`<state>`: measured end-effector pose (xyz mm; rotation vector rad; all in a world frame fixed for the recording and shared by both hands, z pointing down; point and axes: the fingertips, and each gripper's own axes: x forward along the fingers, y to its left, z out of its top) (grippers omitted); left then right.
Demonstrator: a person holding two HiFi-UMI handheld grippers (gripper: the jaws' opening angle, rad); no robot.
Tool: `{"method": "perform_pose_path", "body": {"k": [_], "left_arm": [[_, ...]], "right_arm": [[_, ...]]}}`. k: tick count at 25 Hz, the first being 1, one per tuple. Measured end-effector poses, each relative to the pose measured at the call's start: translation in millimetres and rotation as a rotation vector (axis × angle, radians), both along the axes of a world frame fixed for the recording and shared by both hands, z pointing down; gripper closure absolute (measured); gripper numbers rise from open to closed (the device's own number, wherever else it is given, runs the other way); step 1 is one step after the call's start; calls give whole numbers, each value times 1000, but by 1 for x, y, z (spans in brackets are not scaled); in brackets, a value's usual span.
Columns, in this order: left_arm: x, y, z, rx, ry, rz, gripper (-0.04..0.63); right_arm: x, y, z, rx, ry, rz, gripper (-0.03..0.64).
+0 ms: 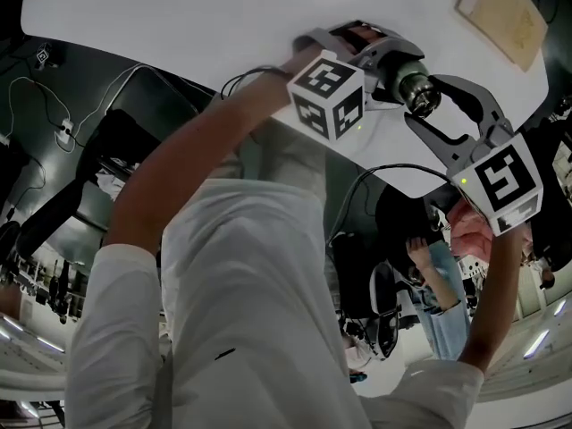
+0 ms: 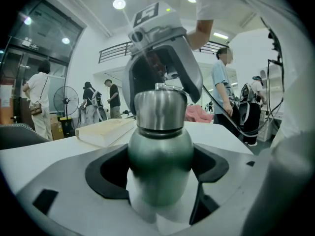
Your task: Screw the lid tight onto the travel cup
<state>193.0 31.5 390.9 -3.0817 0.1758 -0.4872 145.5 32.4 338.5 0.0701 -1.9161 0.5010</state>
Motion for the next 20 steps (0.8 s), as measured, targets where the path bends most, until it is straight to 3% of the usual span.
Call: {"method": "perform_pose_path", "body": {"k": [15, 18, 20], "left_arm": [[1, -1, 1, -1, 2, -21, 238], [1, -1, 1, -1, 2, -22, 238], [1, -1, 1, -4, 3, -24, 238]], "right_arm": [[17, -15, -5, 253, -179, 1070, 373], [19, -14, -5, 301, -199, 1197, 373], [20, -12, -4, 308, -204, 1199, 373]]}}
